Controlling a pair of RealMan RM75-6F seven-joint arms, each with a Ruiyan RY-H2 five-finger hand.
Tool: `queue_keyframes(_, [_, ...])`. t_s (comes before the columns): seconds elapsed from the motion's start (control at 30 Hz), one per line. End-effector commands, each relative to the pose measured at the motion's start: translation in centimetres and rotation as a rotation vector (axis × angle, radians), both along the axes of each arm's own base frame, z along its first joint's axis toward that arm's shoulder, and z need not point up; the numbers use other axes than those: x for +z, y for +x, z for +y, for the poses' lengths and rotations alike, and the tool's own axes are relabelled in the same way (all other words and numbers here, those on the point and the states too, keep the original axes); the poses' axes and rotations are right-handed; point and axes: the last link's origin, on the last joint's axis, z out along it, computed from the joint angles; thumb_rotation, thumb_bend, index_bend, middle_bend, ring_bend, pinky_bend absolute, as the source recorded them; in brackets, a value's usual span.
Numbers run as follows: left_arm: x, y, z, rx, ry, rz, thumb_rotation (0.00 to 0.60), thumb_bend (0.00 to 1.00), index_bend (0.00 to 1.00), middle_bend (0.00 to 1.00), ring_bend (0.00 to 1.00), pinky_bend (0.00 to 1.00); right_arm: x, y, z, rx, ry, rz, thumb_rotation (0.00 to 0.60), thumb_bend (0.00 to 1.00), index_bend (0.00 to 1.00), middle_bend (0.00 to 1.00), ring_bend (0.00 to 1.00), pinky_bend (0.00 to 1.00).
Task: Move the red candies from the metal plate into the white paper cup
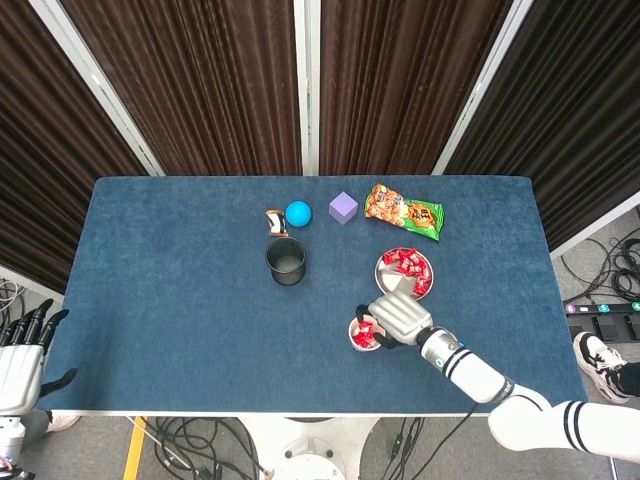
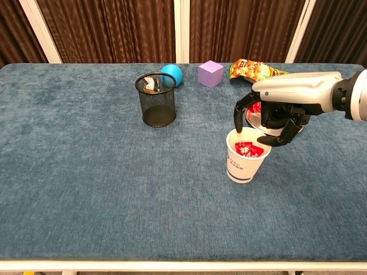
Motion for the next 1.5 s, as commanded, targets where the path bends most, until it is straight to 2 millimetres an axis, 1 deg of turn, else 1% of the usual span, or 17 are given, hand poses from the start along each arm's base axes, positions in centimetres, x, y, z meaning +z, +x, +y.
queue_keyframes(0.03, [0.0,0.0,0.0,0.001,0.001,0.0,0.6,0.0,0.21,0.16,0.14,0.19,1.2,0.5,-0.6,-0.021,-0.049,-0.056,0.6,0.34,0.33,0.96,0.92,1.0])
queue_keyframes(0.13, [0.0,-0.1,0.0,0.0,0.001,-0.002,0.6,0.0,0.21,0.16,0.14,0.19,3.1,0.1,-2.1,-0.06,-0.133,-0.098,0.6,0.34,0.33,0.96,0.92,1.0])
queue_keyframes(0.2, [0.0,-0.1,0.0,-0.003,0.003,-0.004,0.6,0.0,0.21,0.16,0.14,0.19,4.1,-0.9,-3.6,-0.1,-0.198,-0.08,0.6,0.34,0.33,0.96,0.92,1.0])
queue_keyframes(0.27, [-0.1,-0.1,0.1,-0.005,0.002,-0.006,0.6,0.0,0.21,0.16,0.14,0.19,4.4,-2.1,-4.9,-0.137,-0.246,-0.041,0.6,0.33,0.33,0.96,0.92,1.0])
queue_keyframes(0.3, [-0.1,-0.1,0.1,-0.007,0.002,-0.008,0.6,0.0,0.21,0.16,0.14,0.19,4.4,-2.9,-5.7,-0.163,-0.27,-0.01,0.6,0.32,0.33,0.96,0.92,1.0])
queue_keyframes(0.43, [-0.3,-0.1,-0.1,-0.006,0.0,-0.012,0.6,0.0,0.21,0.16,0.14,0.19,3.4,-5.4,-7.3,-0.26,-0.302,0.066,0.6,0.26,0.33,0.96,0.92,1.0])
queue_keyframes(0.5, [-0.3,-0.2,-0.1,-0.003,-0.002,-0.011,0.6,0.0,0.21,0.16,0.14,0.19,2.7,-6.5,-7.7,-0.302,-0.302,0.098,0.6,0.24,0.34,0.96,0.92,1.0])
queue_keyframes(0.6, [-0.2,-0.2,-0.1,-0.004,-0.001,-0.01,0.6,0.0,0.21,0.16,0.14,0.19,2.0,-7.9,-8.1,-0.339,-0.301,0.151,0.6,0.24,0.35,0.96,0.92,1.0])
queue_keyframes(0.7, [-0.2,-0.2,0.0,-0.005,-0.002,-0.01,0.6,0.0,0.21,0.16,0.14,0.19,1.5,-8.8,-8.2,-0.367,-0.286,0.186,0.6,0.24,0.35,0.96,0.92,1.0])
queue_keyframes(0.9, [-0.4,-0.1,0.1,-0.005,-0.007,-0.01,0.6,0.0,0.21,0.16,0.14,0.19,0.2,-9.3,-8.1,-0.393,-0.253,0.201,0.6,0.3,0.36,0.96,0.92,1.0])
queue_keyframes(1.17, [-0.4,-0.2,0.1,0.001,-0.009,-0.012,0.6,0.0,0.21,0.16,0.14,0.19,-0.6,-9.8,-9.1,-0.402,-0.275,0.219,0.6,0.3,0.37,0.96,0.92,1.0])
queue_keyframes(1.33, [-0.5,-0.4,0.0,0.009,-0.01,-0.019,0.6,0.0,0.21,0.16,0.14,0.19,-1.3,-9.7,-9.4,-0.389,-0.269,0.233,0.6,0.3,0.37,0.96,0.92,1.0])
queue_keyframes(1.5, [-0.6,-0.5,0.0,0.009,-0.011,-0.026,0.6,0.0,0.21,0.16,0.14,0.19,-2.3,-9.1,-9.8,-0.373,-0.267,0.236,0.6,0.3,0.37,0.96,0.92,1.0])
